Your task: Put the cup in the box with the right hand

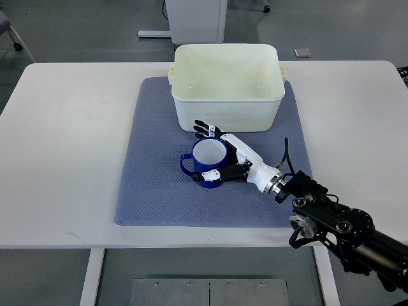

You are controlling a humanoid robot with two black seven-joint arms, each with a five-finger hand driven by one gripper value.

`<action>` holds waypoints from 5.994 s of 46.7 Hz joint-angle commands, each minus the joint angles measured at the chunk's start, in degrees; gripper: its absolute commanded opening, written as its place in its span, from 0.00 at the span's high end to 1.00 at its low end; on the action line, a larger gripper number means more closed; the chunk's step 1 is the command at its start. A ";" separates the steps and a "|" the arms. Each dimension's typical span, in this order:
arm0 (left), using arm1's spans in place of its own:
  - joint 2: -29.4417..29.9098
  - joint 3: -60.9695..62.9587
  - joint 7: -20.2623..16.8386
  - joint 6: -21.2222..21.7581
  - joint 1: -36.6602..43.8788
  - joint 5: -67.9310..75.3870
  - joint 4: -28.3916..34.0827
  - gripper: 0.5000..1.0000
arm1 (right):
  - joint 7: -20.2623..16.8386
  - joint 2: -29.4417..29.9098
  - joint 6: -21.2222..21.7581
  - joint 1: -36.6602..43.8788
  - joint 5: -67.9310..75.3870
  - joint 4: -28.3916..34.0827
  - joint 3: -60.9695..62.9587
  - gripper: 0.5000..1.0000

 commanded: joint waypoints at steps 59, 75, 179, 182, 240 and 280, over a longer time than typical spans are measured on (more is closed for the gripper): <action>0.00 -0.08 0.00 -0.01 0.00 0.00 -0.01 0.00 | 1.90 -12.38 -3.66 1.66 0.55 12.35 -2.82 1.00; 0.00 -0.08 0.00 -0.01 0.00 0.00 -0.01 0.00 | 0.13 -21.79 -3.66 5.96 2.48 18.60 -2.38 1.00; 0.00 -0.08 0.00 -0.01 0.00 0.00 -0.01 0.00 | -13.76 -5.00 -11.84 22.23 9.16 -6.01 -2.73 0.13; 0.00 0.10 0.00 -0.01 0.00 0.00 -0.01 0.00 | -13.67 -4.48 -11.92 22.05 9.16 -6.01 -2.73 0.07; 0.00 -0.08 0.00 -0.01 0.00 0.00 -0.01 0.00 | -17.89 -16.25 -7.44 19.86 9.51 -1.09 8.51 0.01; 0.00 -0.08 0.00 -0.01 0.00 0.00 -0.01 0.00 | -20.88 -13.97 -2.26 -0.18 9.34 0.32 37.60 0.00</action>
